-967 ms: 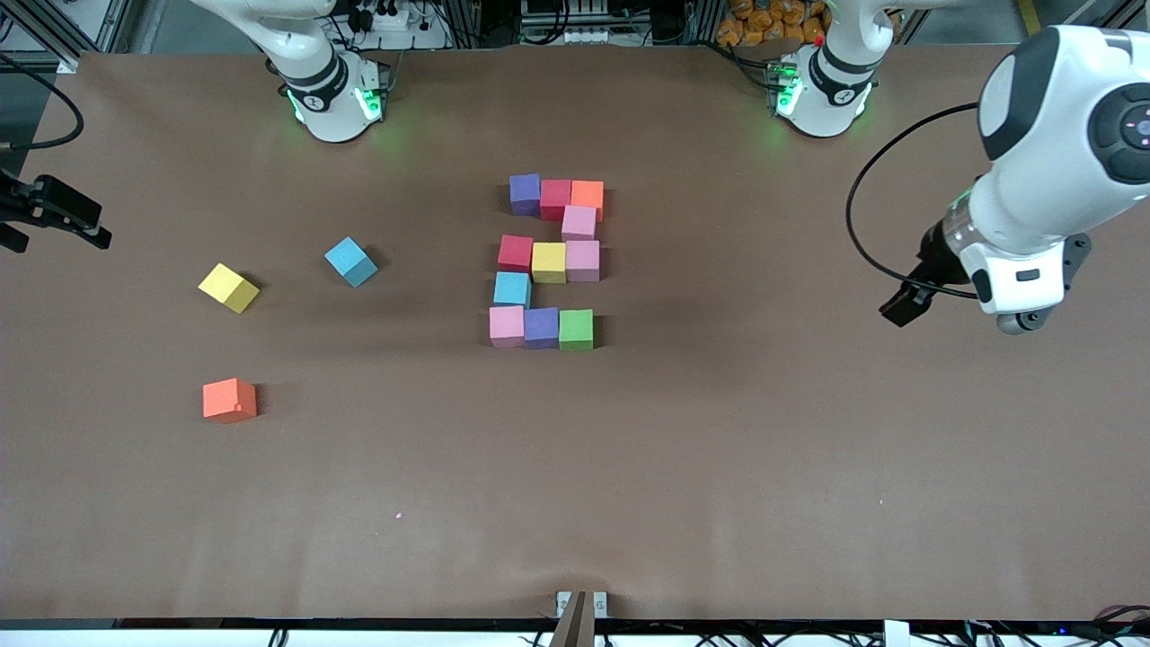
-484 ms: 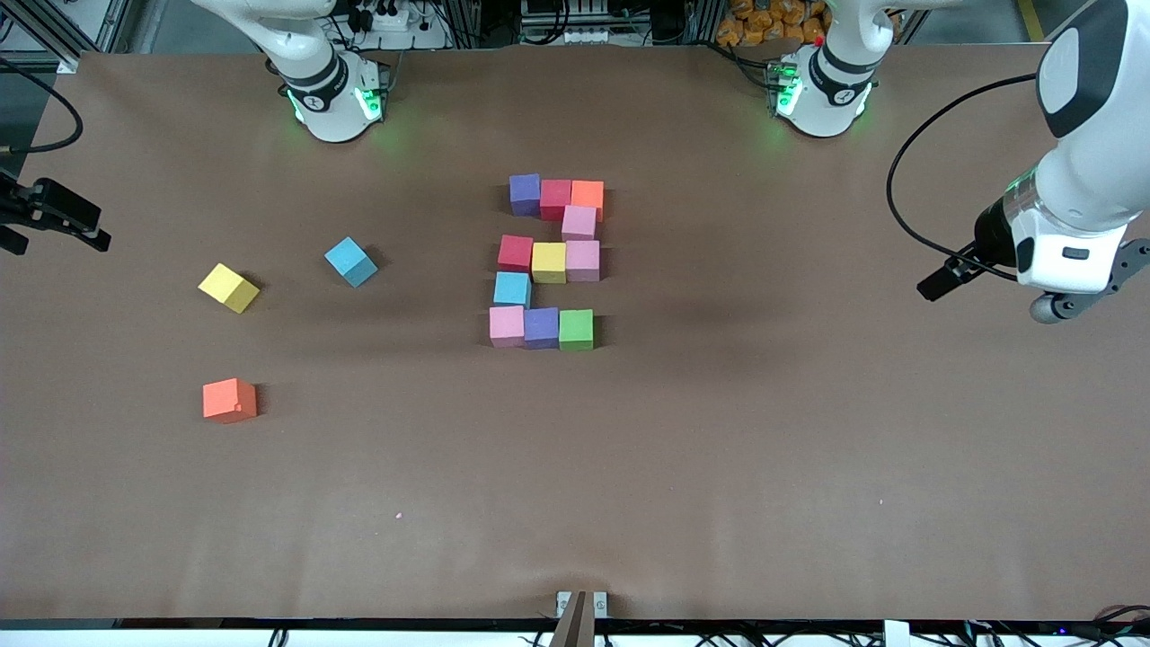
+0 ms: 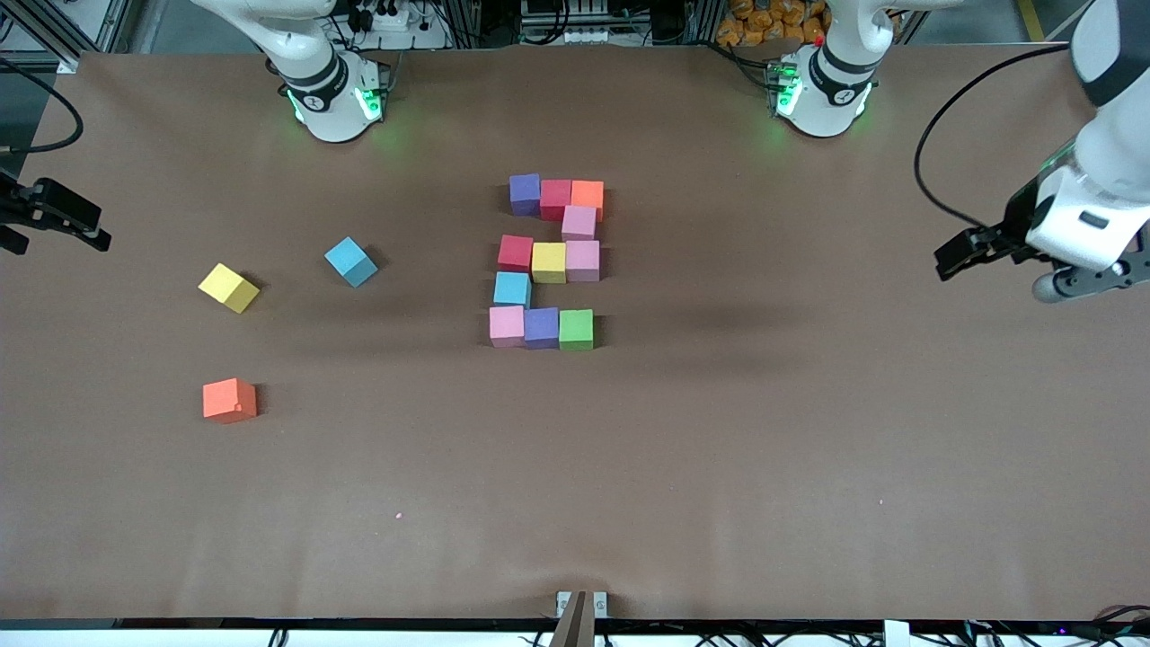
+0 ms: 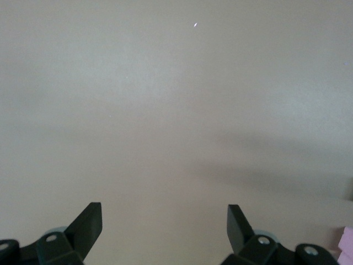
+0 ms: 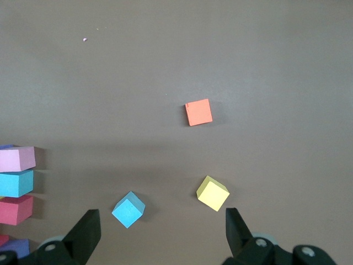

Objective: Form number 2 with 11 blocks

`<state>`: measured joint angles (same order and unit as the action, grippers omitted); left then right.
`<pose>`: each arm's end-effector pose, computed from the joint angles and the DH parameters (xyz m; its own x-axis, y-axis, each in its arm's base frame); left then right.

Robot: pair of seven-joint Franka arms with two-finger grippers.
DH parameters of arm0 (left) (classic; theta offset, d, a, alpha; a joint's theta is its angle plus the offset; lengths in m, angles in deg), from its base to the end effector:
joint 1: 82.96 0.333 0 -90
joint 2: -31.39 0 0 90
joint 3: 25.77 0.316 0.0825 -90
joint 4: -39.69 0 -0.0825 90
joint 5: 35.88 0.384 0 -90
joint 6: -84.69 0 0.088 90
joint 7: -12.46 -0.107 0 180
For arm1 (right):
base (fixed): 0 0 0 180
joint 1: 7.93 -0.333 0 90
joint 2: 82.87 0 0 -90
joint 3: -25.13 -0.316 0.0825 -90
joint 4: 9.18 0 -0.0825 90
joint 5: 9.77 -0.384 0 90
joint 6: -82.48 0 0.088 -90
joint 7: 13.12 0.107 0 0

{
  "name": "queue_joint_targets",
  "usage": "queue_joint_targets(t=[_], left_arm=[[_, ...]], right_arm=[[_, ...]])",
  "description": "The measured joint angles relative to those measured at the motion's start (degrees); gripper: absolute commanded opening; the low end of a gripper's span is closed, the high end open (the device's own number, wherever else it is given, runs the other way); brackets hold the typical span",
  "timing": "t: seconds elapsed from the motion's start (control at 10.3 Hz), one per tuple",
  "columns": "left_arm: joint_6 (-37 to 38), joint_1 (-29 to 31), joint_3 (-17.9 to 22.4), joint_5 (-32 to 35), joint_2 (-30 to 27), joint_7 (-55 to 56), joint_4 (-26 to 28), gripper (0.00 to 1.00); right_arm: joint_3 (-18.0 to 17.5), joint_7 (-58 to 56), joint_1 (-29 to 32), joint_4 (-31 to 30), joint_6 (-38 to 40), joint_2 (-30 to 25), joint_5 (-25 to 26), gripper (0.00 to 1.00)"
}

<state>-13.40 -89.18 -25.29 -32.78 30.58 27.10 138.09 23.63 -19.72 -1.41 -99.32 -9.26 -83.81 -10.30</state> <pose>0.5562 -0.0508 0.5751 0.9889 0.1468 0.0218 0.1478 -0.9878 -0.0496 0.5507 -0.0473 0.6352 0.9986 0.0274 0.0450 0.0276 -0.9996 -0.0037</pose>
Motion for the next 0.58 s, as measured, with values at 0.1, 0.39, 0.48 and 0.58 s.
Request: queue_joint_targets(t=[0.1,0.39,0.48,0.58], left_arm=[[0.0,-0.24,-0.43,0.0,-0.35,-1.46,-0.11,1.0],[2.1,-0.85,-2.26,0.0,-0.61,-4.67,-3.61,1.0],[3.75,-0.93,-2.37,0.0,-0.66,-6.66,-5.08,1.0],[5.12,-0.93,-2.37,0.0,-0.67,-7.77,-6.21,1.0]], right_arm=[[0.04,0.0,0.03,0.13,-0.02,0.0,0.0,1.0],[0.04,0.0,0.03,0.52,-0.02,0.0,-0.01,1.0],[0.01,0.0,0.02,0.52,-0.02,0.07,0.02,1.0],[0.0,0.0,0.02,0.52,-0.02,0.23,0.02,1.0]])
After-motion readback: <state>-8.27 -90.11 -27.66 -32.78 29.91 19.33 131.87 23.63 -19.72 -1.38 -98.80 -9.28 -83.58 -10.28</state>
